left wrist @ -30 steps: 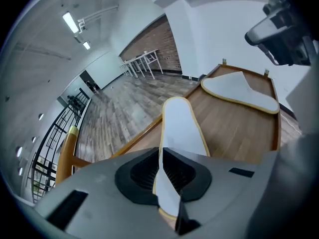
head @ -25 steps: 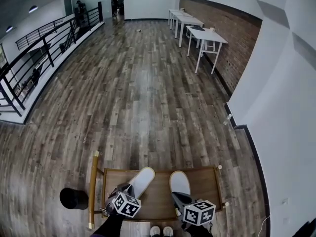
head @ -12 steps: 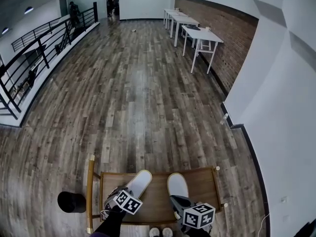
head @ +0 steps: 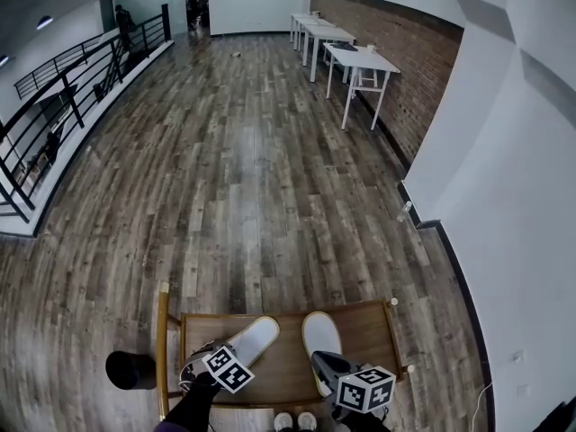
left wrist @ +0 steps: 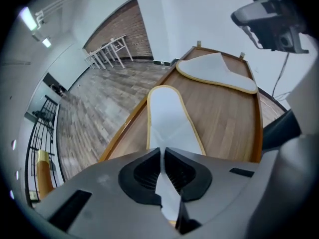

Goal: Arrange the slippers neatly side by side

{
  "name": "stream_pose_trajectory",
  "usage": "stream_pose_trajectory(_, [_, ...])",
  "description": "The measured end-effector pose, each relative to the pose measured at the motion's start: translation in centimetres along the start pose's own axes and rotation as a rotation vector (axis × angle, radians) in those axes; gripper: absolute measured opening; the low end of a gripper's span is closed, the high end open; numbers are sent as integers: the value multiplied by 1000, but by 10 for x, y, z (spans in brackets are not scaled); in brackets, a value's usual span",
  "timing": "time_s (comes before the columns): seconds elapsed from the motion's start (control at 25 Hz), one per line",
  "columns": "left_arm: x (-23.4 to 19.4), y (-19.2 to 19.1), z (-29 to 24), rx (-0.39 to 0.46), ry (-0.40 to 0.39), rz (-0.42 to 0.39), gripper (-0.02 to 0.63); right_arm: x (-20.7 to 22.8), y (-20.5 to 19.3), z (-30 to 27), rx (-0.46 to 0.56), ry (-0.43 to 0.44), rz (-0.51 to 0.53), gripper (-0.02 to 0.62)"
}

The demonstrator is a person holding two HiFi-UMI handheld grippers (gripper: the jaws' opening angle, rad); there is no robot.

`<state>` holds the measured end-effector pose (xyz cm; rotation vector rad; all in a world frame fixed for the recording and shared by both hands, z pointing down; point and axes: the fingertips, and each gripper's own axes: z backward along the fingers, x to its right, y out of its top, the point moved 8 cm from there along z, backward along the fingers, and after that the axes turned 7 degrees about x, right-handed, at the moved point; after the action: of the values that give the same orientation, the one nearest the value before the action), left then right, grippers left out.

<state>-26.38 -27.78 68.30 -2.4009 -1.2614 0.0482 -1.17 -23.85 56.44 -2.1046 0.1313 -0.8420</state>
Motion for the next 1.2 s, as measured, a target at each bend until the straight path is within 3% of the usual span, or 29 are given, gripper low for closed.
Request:
stream_pose_trajectory(0.32, [7, 10, 17, 56, -74, -215, 9, -2, 5, 3, 24, 1, -1, -3])
stream_pose_trajectory(0.76, [31, 37, 30, 77, -274, -881, 9, 1, 7, 14, 44, -18, -14, -3])
stream_pose_trajectory(0.88, [44, 50, 27, 86, -350, -1029, 9, 2, 5, 15, 48, -25, -21, -3])
stream_pose_trajectory(1.04, [66, 62, 14, 101, -399, -1107, 9, 4, 5, 18, 47, -35, -14, -3])
stream_pose_trajectory(1.2, [75, 68, -2, 101, -374, -1075, 9, 8, 6, 22, 51, -48, -18, -3])
